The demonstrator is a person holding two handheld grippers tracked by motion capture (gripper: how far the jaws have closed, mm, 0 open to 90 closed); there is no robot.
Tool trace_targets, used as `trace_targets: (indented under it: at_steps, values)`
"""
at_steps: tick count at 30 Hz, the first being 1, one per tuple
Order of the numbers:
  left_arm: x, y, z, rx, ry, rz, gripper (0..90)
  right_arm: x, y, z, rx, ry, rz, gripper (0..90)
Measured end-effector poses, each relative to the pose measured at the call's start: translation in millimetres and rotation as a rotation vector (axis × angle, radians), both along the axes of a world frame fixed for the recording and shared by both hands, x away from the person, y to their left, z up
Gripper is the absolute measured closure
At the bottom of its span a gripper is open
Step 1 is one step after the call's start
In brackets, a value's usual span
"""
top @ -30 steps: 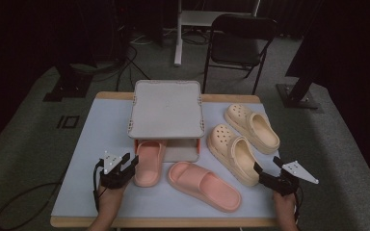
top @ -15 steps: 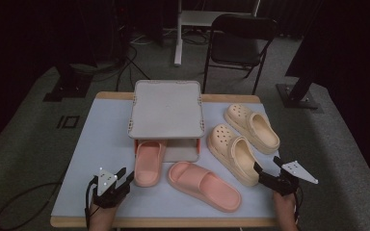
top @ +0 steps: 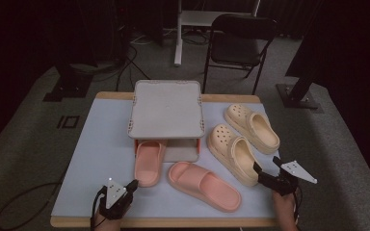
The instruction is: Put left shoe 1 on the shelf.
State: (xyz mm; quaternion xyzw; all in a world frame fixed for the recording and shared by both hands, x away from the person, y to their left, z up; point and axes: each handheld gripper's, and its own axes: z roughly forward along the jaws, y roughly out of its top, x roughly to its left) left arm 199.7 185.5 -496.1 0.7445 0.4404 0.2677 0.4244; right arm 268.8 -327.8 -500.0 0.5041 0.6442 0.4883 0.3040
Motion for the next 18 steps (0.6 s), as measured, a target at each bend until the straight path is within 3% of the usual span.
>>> trace_targets:
  at_steps: [8,18]
  values:
    - [-5.3,-11.8,-8.4,0.045,0.023,-0.052,89.9,-0.2,-0.2,-0.2,-0.002,0.002,-0.001,12.6]
    - [0.1,-14.2,-17.2,0.068,0.06,-0.065,89.9,-0.2,0.1,0.0,-0.004,0.002,0.002,12.6]
